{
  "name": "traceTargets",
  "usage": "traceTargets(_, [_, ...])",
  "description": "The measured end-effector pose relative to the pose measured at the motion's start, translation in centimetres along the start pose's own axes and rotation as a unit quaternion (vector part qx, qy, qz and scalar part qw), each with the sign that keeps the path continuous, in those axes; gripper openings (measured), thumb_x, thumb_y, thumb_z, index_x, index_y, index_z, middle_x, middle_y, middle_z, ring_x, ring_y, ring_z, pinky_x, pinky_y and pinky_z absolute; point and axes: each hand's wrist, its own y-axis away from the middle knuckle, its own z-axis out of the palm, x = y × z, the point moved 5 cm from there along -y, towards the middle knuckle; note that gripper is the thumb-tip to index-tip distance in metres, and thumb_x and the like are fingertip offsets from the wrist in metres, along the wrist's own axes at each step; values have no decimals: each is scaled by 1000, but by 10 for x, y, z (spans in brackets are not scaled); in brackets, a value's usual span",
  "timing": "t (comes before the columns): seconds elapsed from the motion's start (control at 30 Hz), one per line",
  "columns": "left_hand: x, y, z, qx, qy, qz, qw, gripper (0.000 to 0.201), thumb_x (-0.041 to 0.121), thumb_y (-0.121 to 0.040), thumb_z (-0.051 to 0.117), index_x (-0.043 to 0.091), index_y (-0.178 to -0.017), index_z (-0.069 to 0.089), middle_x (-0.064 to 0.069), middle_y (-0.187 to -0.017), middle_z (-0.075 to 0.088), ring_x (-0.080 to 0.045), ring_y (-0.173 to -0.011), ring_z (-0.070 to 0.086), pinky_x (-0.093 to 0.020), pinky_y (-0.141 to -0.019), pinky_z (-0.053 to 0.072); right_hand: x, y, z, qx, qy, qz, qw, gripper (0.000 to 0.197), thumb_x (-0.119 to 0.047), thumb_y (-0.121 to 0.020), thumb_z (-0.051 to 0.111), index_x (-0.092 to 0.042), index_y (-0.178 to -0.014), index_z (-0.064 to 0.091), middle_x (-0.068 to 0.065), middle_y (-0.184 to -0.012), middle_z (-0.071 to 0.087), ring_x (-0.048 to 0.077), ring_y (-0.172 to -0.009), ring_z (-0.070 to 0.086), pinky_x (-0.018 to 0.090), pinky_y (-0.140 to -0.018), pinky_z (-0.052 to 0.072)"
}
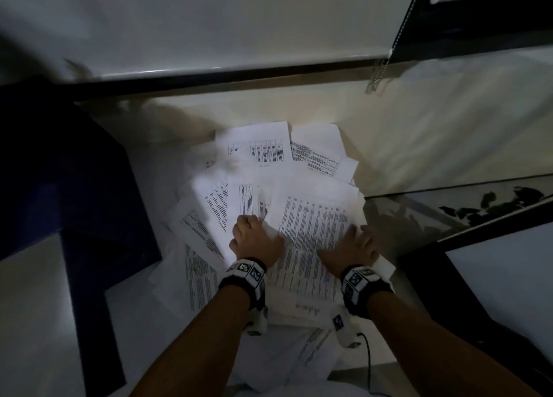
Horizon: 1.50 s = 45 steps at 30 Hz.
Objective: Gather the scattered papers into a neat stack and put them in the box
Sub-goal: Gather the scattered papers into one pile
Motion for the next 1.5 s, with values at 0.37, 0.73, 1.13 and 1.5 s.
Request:
traceTargets(0.37, [16,-6,-2,-173,313,10,934,32,14,-83,74,11,-111,57,-5,-96,68,-21,-87,65,-38,-82,56,-9,-16,-10,-90,-263,-85,957,85,-25,-70,76,-17,-139,29,8,-129,45,29,-113,49,40,-98,44])
traceTargets(0.73, [56,7,-152,-38,509,148,847,61,36,-64,90,-5,-102,65,-22,-100,73,-37,-92,71,-52,-85,57,-42,12,-169,31,-467,-297,833,29,-4,-83,69,-22,-104,65,-13,-98,73,7,-98,68,26,-84,55])
traceTargets(1.13, [34,22,-111,-36,519,116,846,35,4,-83,73,8,-117,66,0,-110,74,-13,-101,71,-44,-91,56,-32,21,-110,33,-483,-209,850,51,-13,-87,65,-19,-133,43,3,-128,57,21,-118,55,41,-97,49])
traceTargets(1.5, [33,10,-83,-62,442,102,889,48,30,-78,80,22,-120,58,-2,-114,67,-22,-105,64,-42,-88,56,-21,17,-97,20,-453,-133,881,27,-27,-89,64,-14,-113,63,3,-105,67,22,-99,63,40,-91,51])
